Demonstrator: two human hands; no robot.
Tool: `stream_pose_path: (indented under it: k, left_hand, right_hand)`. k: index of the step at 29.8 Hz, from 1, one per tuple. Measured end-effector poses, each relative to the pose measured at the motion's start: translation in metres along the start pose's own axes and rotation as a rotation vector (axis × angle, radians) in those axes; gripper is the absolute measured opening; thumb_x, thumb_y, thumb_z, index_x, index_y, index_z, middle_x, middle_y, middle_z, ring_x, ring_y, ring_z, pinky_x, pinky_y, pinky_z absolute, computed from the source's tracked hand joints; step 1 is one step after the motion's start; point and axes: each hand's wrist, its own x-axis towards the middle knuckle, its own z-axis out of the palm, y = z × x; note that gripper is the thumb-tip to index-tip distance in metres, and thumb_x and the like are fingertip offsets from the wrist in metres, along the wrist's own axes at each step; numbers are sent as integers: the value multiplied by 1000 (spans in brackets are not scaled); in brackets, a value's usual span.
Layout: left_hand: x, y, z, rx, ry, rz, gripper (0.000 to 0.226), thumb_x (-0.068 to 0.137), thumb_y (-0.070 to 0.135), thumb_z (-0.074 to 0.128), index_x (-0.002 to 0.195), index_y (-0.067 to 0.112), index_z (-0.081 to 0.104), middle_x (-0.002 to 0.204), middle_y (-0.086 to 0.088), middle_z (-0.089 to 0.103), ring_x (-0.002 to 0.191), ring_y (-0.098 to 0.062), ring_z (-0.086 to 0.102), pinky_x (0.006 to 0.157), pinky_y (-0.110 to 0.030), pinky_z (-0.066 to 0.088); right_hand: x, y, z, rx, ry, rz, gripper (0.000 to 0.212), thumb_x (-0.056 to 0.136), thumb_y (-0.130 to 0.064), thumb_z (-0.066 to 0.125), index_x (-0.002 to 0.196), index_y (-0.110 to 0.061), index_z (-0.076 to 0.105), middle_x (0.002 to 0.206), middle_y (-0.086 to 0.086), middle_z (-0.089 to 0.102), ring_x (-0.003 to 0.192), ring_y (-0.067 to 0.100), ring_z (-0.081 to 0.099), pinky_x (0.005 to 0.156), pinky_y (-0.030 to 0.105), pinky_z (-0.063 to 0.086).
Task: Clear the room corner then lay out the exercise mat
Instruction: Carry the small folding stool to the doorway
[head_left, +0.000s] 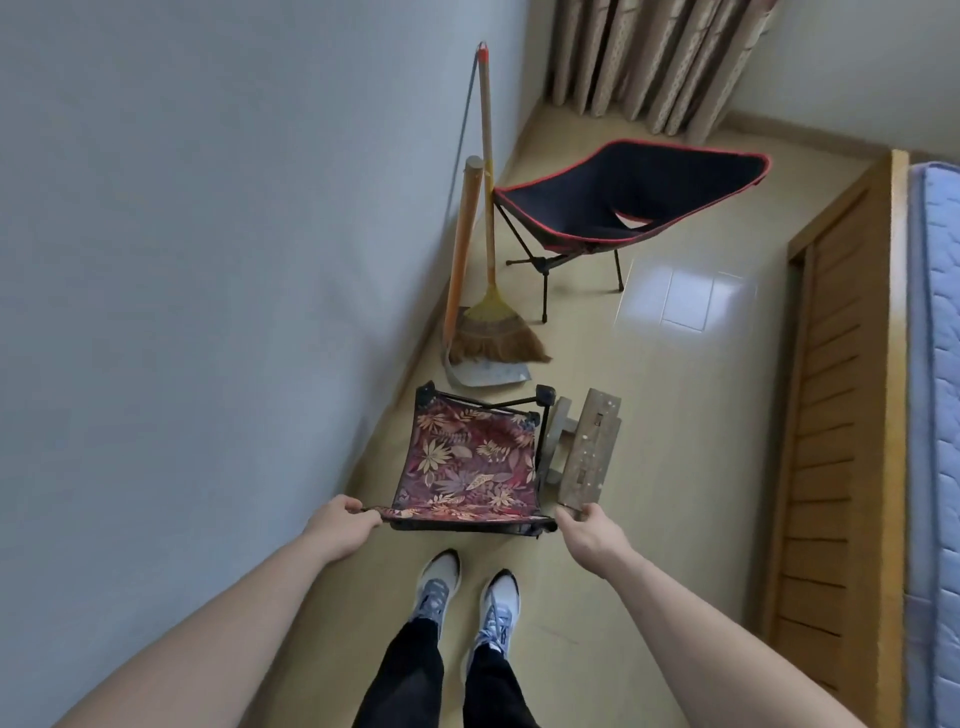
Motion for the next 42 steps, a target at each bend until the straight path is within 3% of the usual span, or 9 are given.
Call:
stream_pose_path:
  k: [5,9,13,18,22,25,29,33,42]
  left_hand:
    - [72,-4,40,-173,-15,-134,77,89,47,70,153,17,38,145,-8,50,126,-31,53,103,-44,50]
    - [100,-13,60,-476,-70,-271,68,96,38,66,154,26,34,132,-9,57,103,-31,66,83,-45,60]
    - [127,-23,67,-558,-77,-313,57,100,25,61,152,22,36,119,-12,67,91,-26,70,67,-40,58]
    - [132,-23,69,-514,-27,-316,55,94,4,57,147,15,46,97,-8,67,76,-21,67,60,-37,57]
    - [105,-14,48,-453,50,-280,44,94,8,57,138,13,55,101,-10,68,72,-22,69,64,-36,59]
    - [63,-4,12,-288,97,-222,38,90,18,59,127,14,66,100,-9,71,70,-23,71,54,-30,59]
    - [2,6,-24,-87,102,-164,27,80,25,57,95,12,76,64,-6,74,58,-28,74,54,-28,57]
    - [-45,14,-44,31,56,-116,30,74,27,56,84,8,76,63,-7,75,64,-27,75,75,-37,65]
    - [-92,4,-53,170,-64,2,25,78,26,60,79,4,72,63,-10,74,60,-26,71,62,-32,60]
  right_hand:
    - [72,5,30,-12,-66,116,76,97,-60,41,156,-14,31,147,11,52,127,34,56,96,41,54]
    - [105,12,51,104,-88,177,60,96,-52,46,143,-15,47,113,8,69,95,26,71,71,33,58]
    - [130,11,70,280,-120,253,37,97,-36,50,118,-10,66,100,8,73,82,23,71,71,32,57]
    - [128,14,77,443,-107,325,22,94,-19,62,97,-3,76,76,10,72,68,23,68,64,30,58]
    - [98,9,71,513,-138,351,21,92,-15,62,94,0,77,72,12,74,66,23,69,68,32,61]
    - [51,-5,50,499,-179,341,20,93,-15,60,92,1,73,71,14,71,63,26,68,62,31,61]
    - [-12,-10,28,469,-226,315,9,90,-14,61,86,-6,62,72,16,62,66,28,59,52,27,51]
    - [-58,0,13,463,-226,301,11,89,-15,63,84,-5,64,72,17,66,62,27,64,51,26,55]
    - [-129,42,24,594,-112,308,14,86,-18,67,83,-5,66,66,14,68,56,27,68,50,27,57]
